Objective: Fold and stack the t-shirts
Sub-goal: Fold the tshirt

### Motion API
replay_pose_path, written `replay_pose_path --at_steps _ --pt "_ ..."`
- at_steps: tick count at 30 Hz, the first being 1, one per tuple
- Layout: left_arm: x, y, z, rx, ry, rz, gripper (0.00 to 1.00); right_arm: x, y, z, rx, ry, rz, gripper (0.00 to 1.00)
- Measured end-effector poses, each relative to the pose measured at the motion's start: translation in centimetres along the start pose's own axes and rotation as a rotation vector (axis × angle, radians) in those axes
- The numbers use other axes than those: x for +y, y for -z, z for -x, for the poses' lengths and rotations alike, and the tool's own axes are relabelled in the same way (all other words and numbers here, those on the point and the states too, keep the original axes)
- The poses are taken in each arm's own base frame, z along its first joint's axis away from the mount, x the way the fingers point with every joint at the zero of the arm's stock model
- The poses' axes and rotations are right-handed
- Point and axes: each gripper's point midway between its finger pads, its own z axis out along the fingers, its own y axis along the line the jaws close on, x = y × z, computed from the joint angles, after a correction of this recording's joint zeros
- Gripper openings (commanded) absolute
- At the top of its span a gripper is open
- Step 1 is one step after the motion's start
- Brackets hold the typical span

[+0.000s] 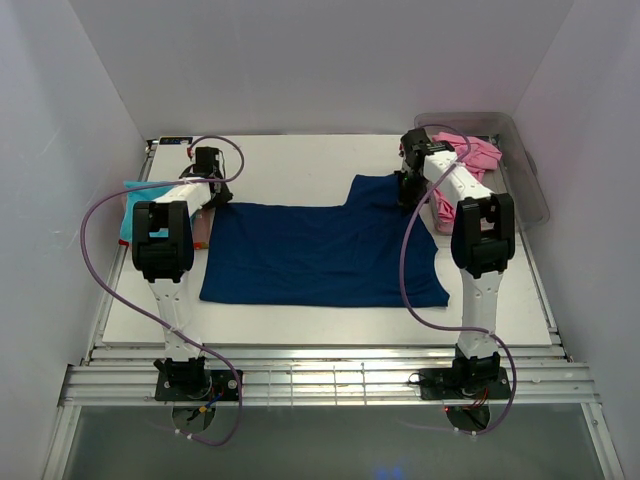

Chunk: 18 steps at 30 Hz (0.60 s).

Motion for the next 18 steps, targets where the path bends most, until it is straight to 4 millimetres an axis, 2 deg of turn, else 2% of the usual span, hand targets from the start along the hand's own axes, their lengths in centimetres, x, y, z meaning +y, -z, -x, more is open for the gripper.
replay_pose_path --at_steps 1,4,8,13,18 --pt "0.1 0.0 0.0 0.000 0.002 0.003 0.31 -0.5 0.0 0.1 -0.002 -0.011 -0.008 0.08" --pt "0.1 0.0 -0.1 0.002 0.004 0.005 0.26 -2.3 0.1 0.8 -0.014 -0.058 -0.035 0.09" --pt "0.1 0.0 -0.1 0.003 0.007 0.003 0.24 -4.1 -0.3 2.6 -0.050 -0.117 -0.047 0.21" --pt "0.0 0.0 -0.3 0.005 0.011 -0.002 0.24 -4.0 -0.9 4.7 -0.099 -0.140 -0.023 0.24" --pt "0.1 0.3 -0.7 0.007 0.020 -0.011 0.22 -3.0 -3.0 6.5 -0.127 -0.166 0.010 0.26"
